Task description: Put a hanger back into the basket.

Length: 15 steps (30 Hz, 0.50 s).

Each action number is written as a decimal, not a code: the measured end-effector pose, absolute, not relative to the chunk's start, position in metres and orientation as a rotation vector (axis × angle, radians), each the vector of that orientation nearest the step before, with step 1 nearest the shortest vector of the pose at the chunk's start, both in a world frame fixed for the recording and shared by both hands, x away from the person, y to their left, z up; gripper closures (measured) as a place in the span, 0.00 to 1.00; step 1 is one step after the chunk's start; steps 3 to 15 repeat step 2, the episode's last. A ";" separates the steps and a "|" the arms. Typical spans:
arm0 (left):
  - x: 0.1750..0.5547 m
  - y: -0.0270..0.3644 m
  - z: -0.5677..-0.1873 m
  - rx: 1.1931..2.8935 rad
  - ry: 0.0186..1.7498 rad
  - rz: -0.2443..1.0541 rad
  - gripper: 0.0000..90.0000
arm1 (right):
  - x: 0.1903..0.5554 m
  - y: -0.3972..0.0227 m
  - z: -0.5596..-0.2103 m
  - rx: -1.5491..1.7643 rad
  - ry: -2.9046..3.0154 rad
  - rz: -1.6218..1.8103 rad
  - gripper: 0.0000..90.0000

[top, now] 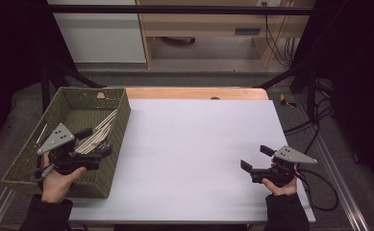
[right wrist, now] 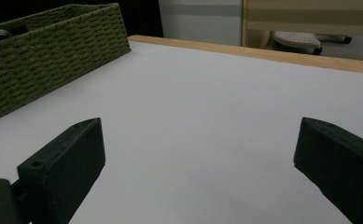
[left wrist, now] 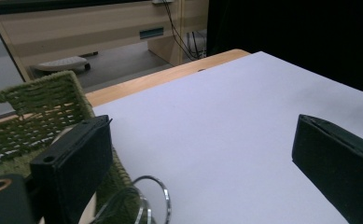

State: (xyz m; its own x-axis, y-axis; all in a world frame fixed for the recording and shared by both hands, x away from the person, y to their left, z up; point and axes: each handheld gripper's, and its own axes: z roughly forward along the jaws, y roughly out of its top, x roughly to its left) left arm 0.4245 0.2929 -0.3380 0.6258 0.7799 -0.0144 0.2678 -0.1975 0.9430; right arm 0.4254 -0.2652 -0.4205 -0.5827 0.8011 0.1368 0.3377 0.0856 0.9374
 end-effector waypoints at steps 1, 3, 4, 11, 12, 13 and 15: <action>0.424 0.291 -0.340 1.760 0.855 0.579 0.05 | 0.425 -0.266 -0.420 1.121 1.957 1.504 0.03; 0.423 0.289 -0.342 1.763 0.853 0.577 0.05 | 0.425 -0.266 -0.420 1.122 1.956 1.508 0.03; 0.423 0.289 -0.342 1.763 0.853 0.577 0.05 | 0.425 -0.266 -0.420 1.122 1.956 1.508 0.03; 0.423 0.289 -0.342 1.763 0.853 0.577 0.05 | 0.425 -0.266 -0.420 1.122 1.956 1.508 0.03; 0.423 0.289 -0.342 1.763 0.853 0.577 0.05 | 0.425 -0.266 -0.420 1.122 1.956 1.508 0.03; 0.423 0.289 -0.342 1.763 0.853 0.577 0.05 | 0.425 -0.266 -0.420 1.122 1.956 1.508 0.03; 0.423 0.289 -0.342 1.763 0.853 0.577 0.05 | 0.425 -0.266 -0.420 1.122 1.956 1.508 0.03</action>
